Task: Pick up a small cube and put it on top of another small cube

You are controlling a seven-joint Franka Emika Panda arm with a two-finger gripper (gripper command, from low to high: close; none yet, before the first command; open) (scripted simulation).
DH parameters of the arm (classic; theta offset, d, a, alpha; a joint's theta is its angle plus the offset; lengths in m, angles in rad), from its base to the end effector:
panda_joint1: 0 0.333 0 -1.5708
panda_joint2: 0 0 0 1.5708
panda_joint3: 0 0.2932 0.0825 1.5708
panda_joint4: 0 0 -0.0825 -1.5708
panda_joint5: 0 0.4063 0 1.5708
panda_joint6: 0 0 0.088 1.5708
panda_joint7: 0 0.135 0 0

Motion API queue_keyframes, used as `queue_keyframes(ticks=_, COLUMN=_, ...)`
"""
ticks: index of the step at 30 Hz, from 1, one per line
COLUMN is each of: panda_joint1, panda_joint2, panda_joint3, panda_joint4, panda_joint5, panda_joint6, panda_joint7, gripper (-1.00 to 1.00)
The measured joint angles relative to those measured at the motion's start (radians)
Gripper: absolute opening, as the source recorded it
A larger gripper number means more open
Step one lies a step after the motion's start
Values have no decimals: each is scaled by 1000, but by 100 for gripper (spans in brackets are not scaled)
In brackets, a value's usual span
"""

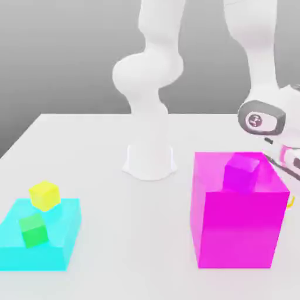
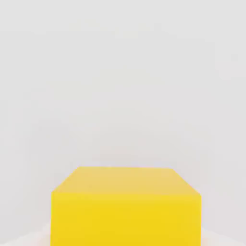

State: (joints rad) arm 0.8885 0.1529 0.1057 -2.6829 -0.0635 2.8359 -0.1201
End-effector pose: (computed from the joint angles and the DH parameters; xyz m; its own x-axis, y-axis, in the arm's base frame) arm 0.2216 0.3513 0.1130 0.3868 0.9222 0.0010 0.9221 -0.3868 0.0032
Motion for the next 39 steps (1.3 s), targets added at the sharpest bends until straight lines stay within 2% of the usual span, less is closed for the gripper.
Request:
queue_keyframes(ticks=2, panda_joint1=8, panda_joint2=-32, panda_joint3=8, panda_joint4=12, panda_joint5=0, panda_joint6=-57, panda_joint7=10, gripper=-100)
queue_keyframes(ticks=5, panda_joint1=22, panda_joint2=-48, panda_joint3=-1, panda_joint4=79, panda_joint5=-63, panda_joint6=-168, panda_joint7=70, gripper=-100)
queue_keyframes(ticks=14, panda_joint1=-33, panda_joint2=-106, panda_joint3=-57, panda_joint4=284, panda_joint5=-327, panda_joint6=-490, panda_joint7=272, gripper=-100)
queue_keyframes(ticks=19, panda_joint1=-172, panda_joint2=-175, panda_joint3=-161, panda_joint4=368, panda_joint5=-459, panda_joint6=-620, panda_joint7=308, gripper=-100)
queue_keyframes(ticks=21, panda_joint1=-272, panda_joint2=-200, panda_joint3=-213, panda_joint4=394, panda_joint5=-505, panda_joint6=-656, panda_joint7=310, gripper=-100)
queue_keyframes(ticks=24, panda_joint1=-405, panda_joint2=-232, panda_joint3=-288, panda_joint4=378, panda_joint5=-471, panda_joint6=-631, panda_joint7=212, gripper=-100)
queue_keyframes(ticks=29, panda_joint1=-582, panda_joint2=-260, panda_joint3=-435, panda_joint4=323, panda_joint5=-347, panda_joint6=-555, panda_joint7=-12, gripper=-100)
queue_keyframes(ticks=36, panda_joint1=-801, panda_joint2=-240, panda_joint3=-674, panda_joint4=245, panda_joint5=-101, panda_joint6=-462, panda_joint7=-383, gripper=-100)
queue_keyframes(ticks=37, panda_joint1=-823, panda_joint2=-236, panda_joint3=-697, panda_joint4=232, panda_joint5=-51, panda_joint6=-450, panda_joint7=-444, gripper=-100)
queue_keyframes(ticks=39, panda_joint1=-829, panda_joint2=-244, panda_joint3=-707, panda_joint4=223, panda_joint5=-16, panda_joint6=-446, panda_joint7=-489, gripper=-100)
